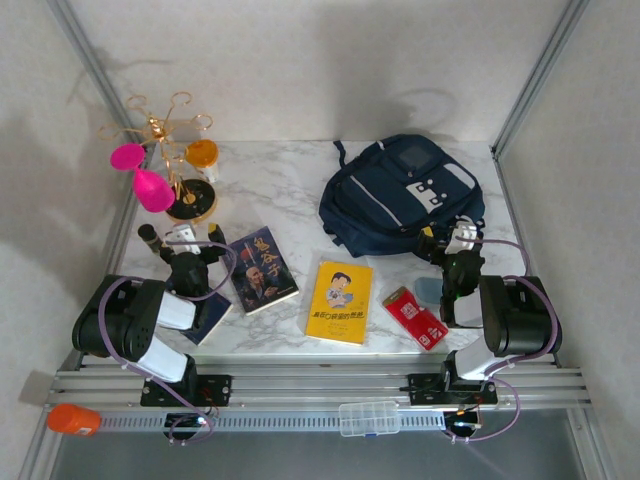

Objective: Pack books, pencil case, and school supplies into a backpack

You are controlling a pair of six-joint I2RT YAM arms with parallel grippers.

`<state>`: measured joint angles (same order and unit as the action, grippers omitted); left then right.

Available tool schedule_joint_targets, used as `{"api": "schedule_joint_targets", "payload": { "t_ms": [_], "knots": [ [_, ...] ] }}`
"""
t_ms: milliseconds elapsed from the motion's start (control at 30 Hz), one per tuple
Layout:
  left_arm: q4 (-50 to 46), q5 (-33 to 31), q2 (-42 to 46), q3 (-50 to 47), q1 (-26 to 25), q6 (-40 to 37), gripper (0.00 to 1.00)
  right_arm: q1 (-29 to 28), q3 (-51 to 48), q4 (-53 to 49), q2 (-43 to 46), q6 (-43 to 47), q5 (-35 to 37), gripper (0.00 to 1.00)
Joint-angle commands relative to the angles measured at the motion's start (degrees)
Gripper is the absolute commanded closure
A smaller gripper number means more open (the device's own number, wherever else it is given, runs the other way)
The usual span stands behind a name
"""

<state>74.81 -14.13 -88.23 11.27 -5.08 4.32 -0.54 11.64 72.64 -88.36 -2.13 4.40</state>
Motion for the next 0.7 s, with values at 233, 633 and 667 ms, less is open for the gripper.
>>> {"api": "schedule_joint_targets", "payload": {
  "t_ms": [233, 633, 667],
  "knots": [
    [-8.42, 0.89, 10.61, 1.59, 0.42, -0.01, 0.01, -0.32, 1.02, -7.56, 9.83, -0.95, 2.20, 0.01],
    [-48.33, 2.82, 31.92, 15.98, 1.12, 21.56, 0.01, 0.14, 18.50, -58.01, 26.64, -29.39, 5.06, 0.01],
    [-49.04, 3.62, 32.26, 16.08, 1.13, 23.10, 0.01, 0.18, 18.99, -58.87, 26.88, -29.43, 1.58, 0.01]
  ]
}}
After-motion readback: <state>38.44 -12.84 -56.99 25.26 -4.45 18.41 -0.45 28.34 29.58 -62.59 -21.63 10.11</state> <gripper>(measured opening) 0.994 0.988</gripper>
